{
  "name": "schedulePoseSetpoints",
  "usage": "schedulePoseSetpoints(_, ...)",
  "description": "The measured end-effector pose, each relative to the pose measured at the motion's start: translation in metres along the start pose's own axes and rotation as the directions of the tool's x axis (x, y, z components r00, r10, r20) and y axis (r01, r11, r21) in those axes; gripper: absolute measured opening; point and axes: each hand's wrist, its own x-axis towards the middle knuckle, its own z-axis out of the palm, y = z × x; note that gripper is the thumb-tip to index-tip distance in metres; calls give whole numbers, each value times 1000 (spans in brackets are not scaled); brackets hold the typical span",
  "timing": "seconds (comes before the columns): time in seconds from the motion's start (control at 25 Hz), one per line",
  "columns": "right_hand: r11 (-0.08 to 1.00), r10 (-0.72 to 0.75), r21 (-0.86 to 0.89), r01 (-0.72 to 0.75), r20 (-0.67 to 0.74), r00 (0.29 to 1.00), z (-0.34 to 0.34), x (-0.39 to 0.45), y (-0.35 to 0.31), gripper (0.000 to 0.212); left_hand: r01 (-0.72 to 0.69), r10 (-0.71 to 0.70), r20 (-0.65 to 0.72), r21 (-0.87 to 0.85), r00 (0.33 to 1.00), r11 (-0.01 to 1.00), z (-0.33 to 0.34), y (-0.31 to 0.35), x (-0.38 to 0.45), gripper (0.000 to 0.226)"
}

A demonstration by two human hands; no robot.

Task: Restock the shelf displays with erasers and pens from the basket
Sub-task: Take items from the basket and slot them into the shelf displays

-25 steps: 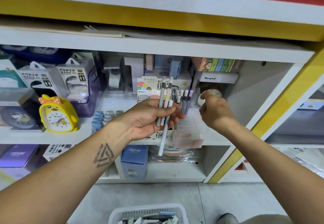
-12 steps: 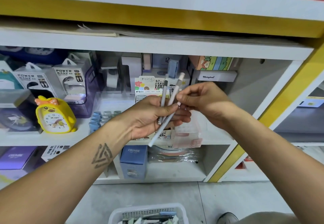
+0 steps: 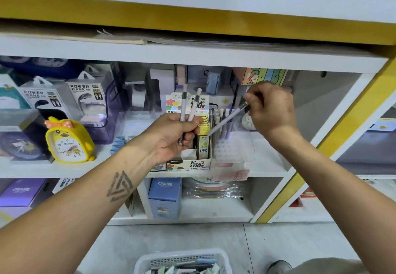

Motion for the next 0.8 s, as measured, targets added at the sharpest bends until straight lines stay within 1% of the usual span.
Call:
schedulePoseSetpoints(0.04, 998, 30, 50, -28, -41, 999, 0, 2, -1, 17, 18, -18, 20, -10, 1000, 1000, 0, -1, 1, 24)
schedulePoseSetpoints(0.08, 992, 67, 109, -61, -46, 997, -1, 5, -1, 15, 28, -28, 34, -20, 999, 999, 0, -2, 2, 23)
schedulePoseSetpoints(0.16, 985, 87, 145, -92, 42, 995, -2, 6, 0, 13, 33, -32, 43, -17, 999, 999, -2, -3, 3, 23)
schedulePoseSetpoints(0.24, 991, 61, 108, -75, 120, 991, -5, 7, 3, 13, 36, -36, 42, -2, 998, 999, -2, -3, 3, 23)
schedulePoseSetpoints(0.36, 1000, 24, -10, -23, 91, 996, -14, 11, 10, 16, 44, -44, 33, -4, 998, 999, -2, -5, 3, 24)
schedulePoseSetpoints(0.4, 998, -9, -67, 15, 90, 996, -15, 11, 11, 17, 47, -47, 33, -1, 998, 999, -1, -5, 3, 24)
schedulePoseSetpoints(0.48, 978, -107, -164, 128, 131, 986, -10, 6, 11, 18, 58, -58, 41, 4, 997, 998, 2, -7, 3, 24)
schedulePoseSetpoints(0.52, 968, -151, -179, 178, 156, 976, -5, 2, 9, 18, 66, -66, 49, 5, 997, 998, 3, -8, 2, 25)
schedulePoseSetpoints(0.6, 958, -202, -166, 233, 186, 962, 4, -5, 7, 19, 84, -84, 72, 7, 994, 996, 5, -8, 2, 27)
schedulePoseSetpoints(0.8, 959, -208, -148, 241, 209, 955, 17, -9, 10, 19, 90, -90, 114, 5, 989, 996, 5, -9, 1, 27)
